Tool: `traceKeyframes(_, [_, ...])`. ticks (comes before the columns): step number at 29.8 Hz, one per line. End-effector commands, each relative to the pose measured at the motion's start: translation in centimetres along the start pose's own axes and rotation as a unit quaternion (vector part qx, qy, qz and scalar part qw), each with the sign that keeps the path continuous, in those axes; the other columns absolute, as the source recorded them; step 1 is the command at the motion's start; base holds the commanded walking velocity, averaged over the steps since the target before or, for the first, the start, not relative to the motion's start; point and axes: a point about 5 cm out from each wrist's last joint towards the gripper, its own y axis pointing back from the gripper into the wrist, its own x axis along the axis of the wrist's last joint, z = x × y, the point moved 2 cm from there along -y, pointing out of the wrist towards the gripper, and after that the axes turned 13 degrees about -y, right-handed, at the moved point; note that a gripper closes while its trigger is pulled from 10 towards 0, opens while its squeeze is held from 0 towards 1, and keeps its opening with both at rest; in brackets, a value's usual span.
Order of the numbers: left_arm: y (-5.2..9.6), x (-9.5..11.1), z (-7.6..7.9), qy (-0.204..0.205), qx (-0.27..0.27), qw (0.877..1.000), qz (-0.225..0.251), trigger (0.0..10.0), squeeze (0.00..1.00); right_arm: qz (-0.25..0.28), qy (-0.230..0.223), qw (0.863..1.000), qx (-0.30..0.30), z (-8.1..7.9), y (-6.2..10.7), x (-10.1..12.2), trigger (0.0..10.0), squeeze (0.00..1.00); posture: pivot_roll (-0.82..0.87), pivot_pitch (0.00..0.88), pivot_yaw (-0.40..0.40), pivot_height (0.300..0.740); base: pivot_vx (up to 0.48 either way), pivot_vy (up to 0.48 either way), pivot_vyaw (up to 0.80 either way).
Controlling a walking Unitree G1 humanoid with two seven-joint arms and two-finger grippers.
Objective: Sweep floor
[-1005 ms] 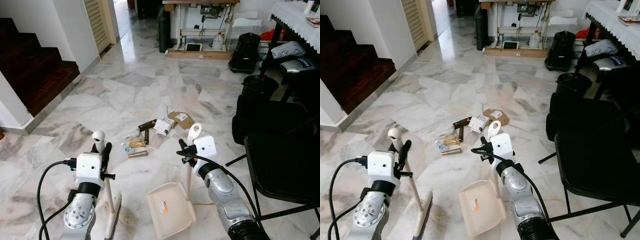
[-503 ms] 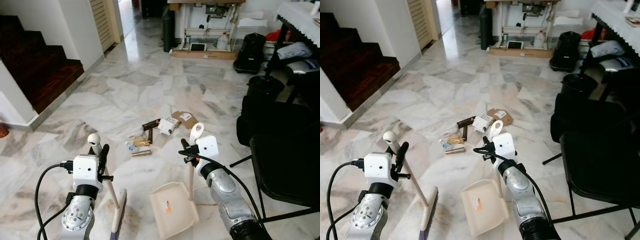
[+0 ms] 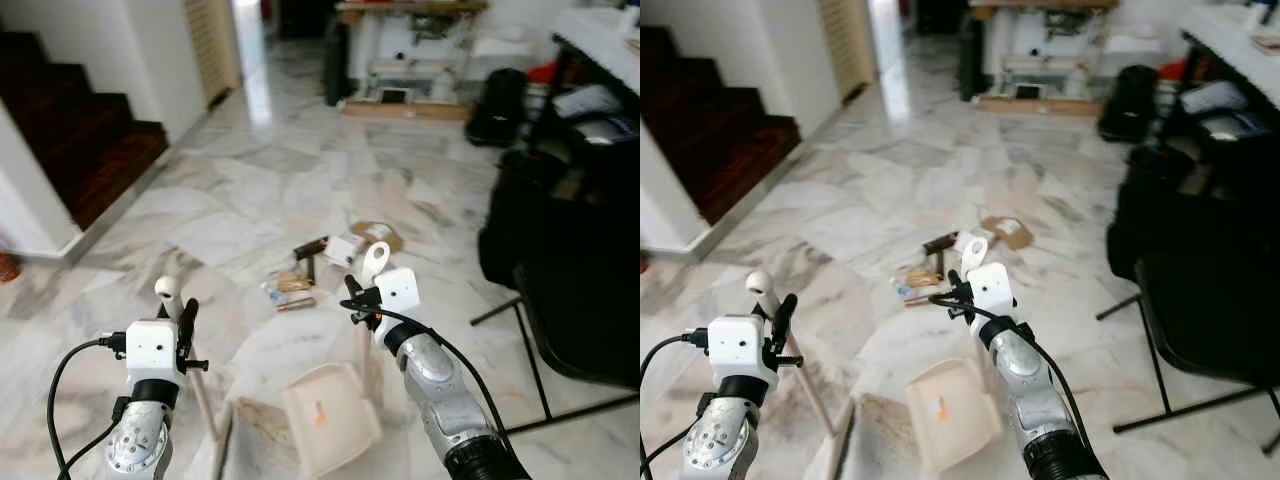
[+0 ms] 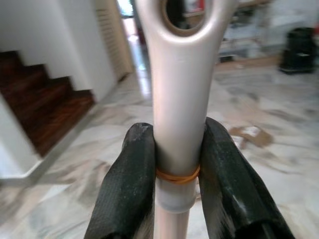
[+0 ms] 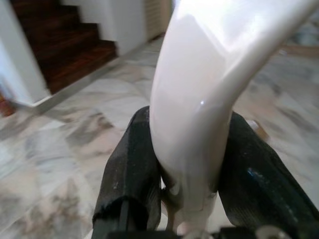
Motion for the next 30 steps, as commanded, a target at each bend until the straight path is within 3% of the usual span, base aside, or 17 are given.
traceKeyframes(1, [-0.17,0.72,-0.81,-0.007,0.010,1.000,0.017,10.0,0.00,0.015,0.007,1.000,0.001,-0.05,-0.21,0.73,10.0,0.00,-0.09,0.000,0.085,0.740,0.000,0.401,0.00])
traceKeyframes(12, [-0.29,0.86,-1.19,-0.011,0.014,1.000,0.018,10.0,0.00,0.021,0.002,1.000,0.004,-0.38,-0.32,0.84,10.0,0.00,-0.08,0.000,0.088,0.740,0.000,0.405,0.00])
traceKeyframes(30, [-0.23,1.29,-1.52,0.008,0.037,0.999,0.019,10.0,0.00,0.022,0.002,1.000,0.011,-0.76,-0.47,0.88,10.0,0.00,-0.09,0.000,0.078,0.740,0.000,0.000,0.00])
